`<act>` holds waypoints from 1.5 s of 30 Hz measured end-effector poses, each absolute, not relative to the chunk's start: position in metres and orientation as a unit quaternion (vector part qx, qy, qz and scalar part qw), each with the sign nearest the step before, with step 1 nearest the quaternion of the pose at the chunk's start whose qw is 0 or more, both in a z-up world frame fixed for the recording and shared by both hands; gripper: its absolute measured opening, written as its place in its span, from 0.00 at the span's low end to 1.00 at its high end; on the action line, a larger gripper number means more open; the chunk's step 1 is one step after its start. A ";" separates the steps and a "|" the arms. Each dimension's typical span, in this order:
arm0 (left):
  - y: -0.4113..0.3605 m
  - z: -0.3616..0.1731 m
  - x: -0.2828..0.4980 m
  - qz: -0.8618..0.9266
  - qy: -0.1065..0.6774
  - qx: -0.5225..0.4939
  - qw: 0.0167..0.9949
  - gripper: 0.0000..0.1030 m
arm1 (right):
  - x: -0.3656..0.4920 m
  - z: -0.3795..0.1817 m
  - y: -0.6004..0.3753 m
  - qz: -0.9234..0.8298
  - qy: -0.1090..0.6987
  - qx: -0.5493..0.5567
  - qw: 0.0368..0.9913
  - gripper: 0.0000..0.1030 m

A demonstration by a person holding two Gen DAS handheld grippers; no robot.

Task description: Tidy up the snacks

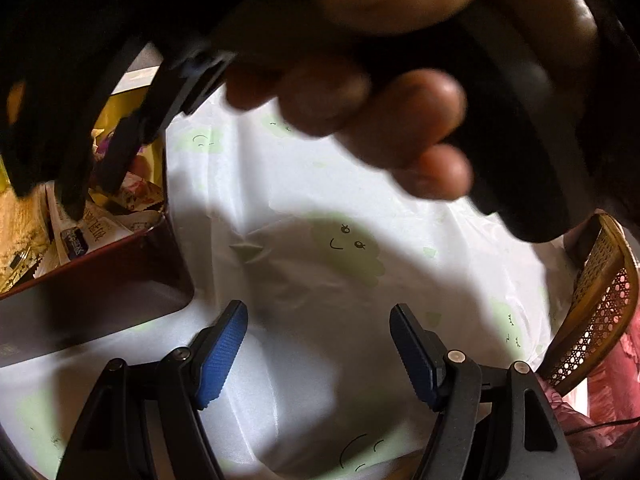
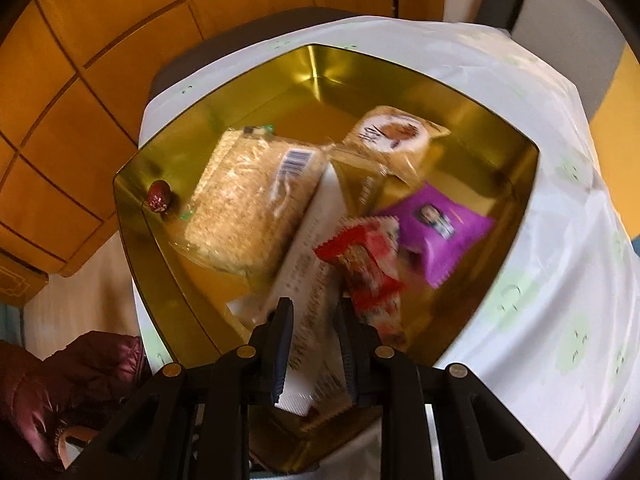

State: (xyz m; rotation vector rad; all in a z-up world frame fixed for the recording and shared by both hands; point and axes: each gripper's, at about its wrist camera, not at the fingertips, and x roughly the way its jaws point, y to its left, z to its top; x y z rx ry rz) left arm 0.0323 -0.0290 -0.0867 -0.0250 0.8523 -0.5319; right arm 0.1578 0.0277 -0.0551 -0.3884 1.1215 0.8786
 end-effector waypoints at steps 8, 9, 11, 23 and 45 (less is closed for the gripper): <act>-0.032 -0.086 0.031 -0.249 0.408 -0.006 0.878 0.72 | 0.142 -0.022 -0.016 0.391 0.473 -0.129 0.779 0.22; -0.033 -0.086 0.031 -0.248 0.408 -0.005 0.879 0.72 | 0.140 -0.020 -0.021 0.386 0.470 -0.124 0.784 0.22; -0.035 -0.085 0.030 -0.244 0.409 -0.002 0.879 0.72 | 0.137 -0.019 -0.036 0.371 0.465 -0.108 0.796 0.22; -0.038 -0.056 0.021 -0.203 0.390 0.014 0.898 0.72 | 0.116 -0.020 -0.106 0.276 0.434 -0.046 0.856 0.22; 0.070 0.016 0.011 0.076 0.298 -0.018 0.952 0.92 | 0.084 -0.014 -0.109 0.153 0.384 0.025 0.910 0.32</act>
